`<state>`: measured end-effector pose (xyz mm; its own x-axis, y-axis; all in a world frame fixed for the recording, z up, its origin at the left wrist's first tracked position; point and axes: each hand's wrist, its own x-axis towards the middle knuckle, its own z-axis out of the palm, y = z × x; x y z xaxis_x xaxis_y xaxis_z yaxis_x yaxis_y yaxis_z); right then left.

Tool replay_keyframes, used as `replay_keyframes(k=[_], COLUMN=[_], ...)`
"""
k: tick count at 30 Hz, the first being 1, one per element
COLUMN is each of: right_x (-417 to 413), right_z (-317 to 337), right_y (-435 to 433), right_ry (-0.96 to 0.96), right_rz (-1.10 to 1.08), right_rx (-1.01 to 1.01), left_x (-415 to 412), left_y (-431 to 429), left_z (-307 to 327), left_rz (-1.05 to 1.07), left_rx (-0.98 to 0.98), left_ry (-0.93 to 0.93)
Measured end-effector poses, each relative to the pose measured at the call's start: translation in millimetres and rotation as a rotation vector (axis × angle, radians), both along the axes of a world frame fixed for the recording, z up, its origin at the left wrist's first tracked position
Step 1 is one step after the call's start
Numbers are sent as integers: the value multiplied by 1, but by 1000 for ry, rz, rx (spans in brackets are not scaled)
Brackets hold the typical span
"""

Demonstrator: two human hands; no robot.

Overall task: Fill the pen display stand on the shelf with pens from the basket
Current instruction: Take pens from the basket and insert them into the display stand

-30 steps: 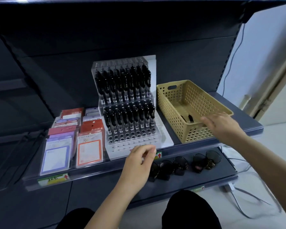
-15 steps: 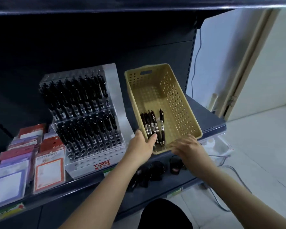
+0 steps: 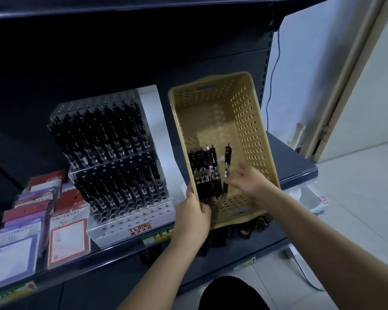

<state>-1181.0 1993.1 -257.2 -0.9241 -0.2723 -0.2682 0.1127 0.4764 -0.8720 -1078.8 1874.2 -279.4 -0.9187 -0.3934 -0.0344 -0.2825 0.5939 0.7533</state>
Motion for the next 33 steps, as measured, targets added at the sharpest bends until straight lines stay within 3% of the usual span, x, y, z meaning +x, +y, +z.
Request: replay_keyframes(k=[9, 21, 33], right_x=[-10, -7, 4], right_z=[-19, -33, -29], right_y=[-45, -65, -63], right_ry=[149, 12, -116], right_rz=[-31, 65, 105], right_rx=[-58, -50, -300], left_x=[-3, -4, -6], left_y=[3, 1, 0], left_z=[-3, -1, -2], left_rz=[11, -15, -7], left_rx=[-51, -30, -13], left_ry=[-28, -38, -30])
